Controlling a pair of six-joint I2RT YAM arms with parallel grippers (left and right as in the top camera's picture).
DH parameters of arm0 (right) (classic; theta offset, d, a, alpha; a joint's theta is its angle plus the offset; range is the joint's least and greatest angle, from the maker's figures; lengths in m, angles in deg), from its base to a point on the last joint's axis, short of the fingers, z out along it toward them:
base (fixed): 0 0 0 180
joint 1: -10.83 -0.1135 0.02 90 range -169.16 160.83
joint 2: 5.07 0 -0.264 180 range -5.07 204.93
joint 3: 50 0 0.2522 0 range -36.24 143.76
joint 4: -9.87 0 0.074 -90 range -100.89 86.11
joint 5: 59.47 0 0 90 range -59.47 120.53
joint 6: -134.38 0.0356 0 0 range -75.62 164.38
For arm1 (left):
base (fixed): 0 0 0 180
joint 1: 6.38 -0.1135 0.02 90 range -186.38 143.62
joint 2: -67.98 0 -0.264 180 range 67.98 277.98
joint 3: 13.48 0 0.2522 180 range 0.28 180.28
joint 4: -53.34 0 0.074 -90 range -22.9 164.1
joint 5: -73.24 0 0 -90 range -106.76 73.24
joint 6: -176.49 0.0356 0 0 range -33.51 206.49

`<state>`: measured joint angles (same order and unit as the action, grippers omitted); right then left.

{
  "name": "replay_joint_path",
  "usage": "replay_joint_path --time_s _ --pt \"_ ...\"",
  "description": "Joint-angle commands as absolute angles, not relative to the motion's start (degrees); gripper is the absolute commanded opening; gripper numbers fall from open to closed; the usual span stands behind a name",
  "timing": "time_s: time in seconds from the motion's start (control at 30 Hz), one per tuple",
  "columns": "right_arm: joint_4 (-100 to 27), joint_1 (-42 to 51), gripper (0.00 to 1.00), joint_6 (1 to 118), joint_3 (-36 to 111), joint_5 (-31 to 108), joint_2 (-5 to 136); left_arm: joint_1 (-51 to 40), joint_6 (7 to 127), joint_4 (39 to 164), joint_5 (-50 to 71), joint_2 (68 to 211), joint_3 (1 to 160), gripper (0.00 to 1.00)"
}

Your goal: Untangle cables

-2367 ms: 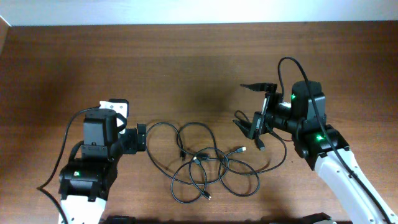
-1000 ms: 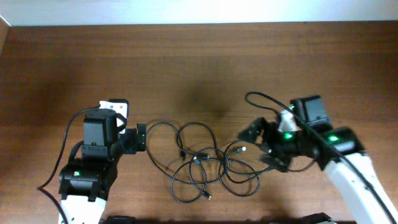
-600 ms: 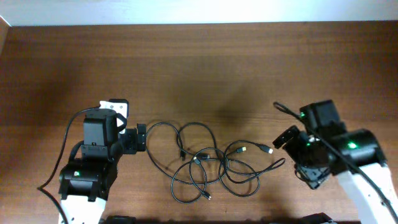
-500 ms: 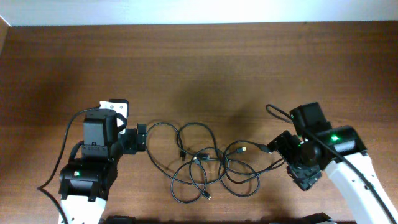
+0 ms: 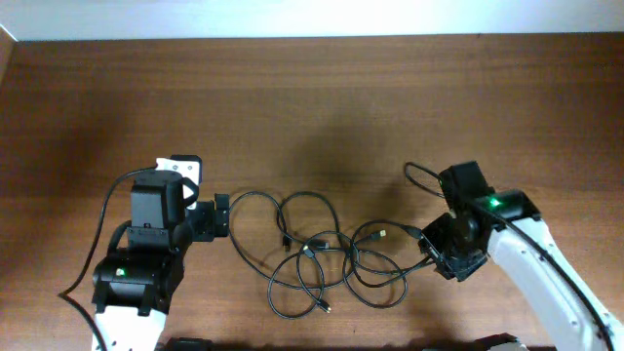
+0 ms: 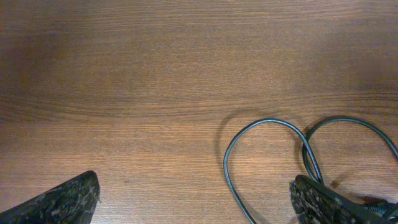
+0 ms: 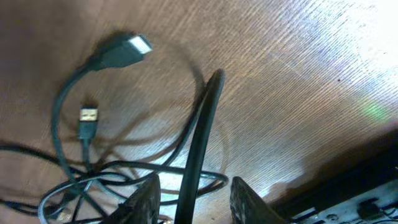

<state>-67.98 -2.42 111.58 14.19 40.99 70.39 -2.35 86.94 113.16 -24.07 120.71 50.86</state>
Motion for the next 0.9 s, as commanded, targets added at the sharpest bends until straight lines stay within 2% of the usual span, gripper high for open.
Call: replay_joint_path --time_s 0.0,0.13,0.2,0.27,0.4,0.43,0.5,0.67,0.77,0.87 --pt "-67.7 -2.3 0.28 111.5 13.8 40.4 73.4 -2.7 87.2 113.1 -23.7 120.5 51.9 0.99" --pt "-67.5 -2.2 0.29 111.5 13.8 37.7 74.6 -2.7 87.2 113.1 -23.7 120.5 51.9 0.99" --pt "-67.5 -2.2 0.44 111.5 13.8 36.9 74.6 -2.7 87.2 113.1 -23.7 120.5 51.9 0.99" --pt "-67.5 -2.2 0.53 111.5 13.8 34.1 74.6 -2.7 87.2 113.1 -23.7 120.5 51.9 0.99" --pt "-64.0 -2.2 0.6 111.5 13.8 30.9 74.7 -2.7 87.2 113.1 -23.7 120.5 51.9 0.99" --pt "-62.9 -2.2 0.65 111.5 13.8 30.9 75.0 -2.7 87.2 113.1 -23.7 120.5 51.9 0.99" --pt "-61.9 -2.2 0.66 111.5 13.8 31.0 76.4 -2.7 87.2 113.1 -23.7 120.5 51.9 0.99" --pt "-61.9 -2.2 0.63 111.3 13.8 30.7 81.2 -2.7 87.2 113.1 -23.7 120.5 51.9 0.99" --pt "-61.9 -2.2 0.49 111.3 13.8 30.7 82.7 -2.7 87.2 113.1 -23.7 120.5 51.9 0.99" --pt "-61.9 -2.2 0.27 111.3 13.8 30.7 82.7 -2.7 87.2 113.1 -23.7 120.5 51.9 0.99"
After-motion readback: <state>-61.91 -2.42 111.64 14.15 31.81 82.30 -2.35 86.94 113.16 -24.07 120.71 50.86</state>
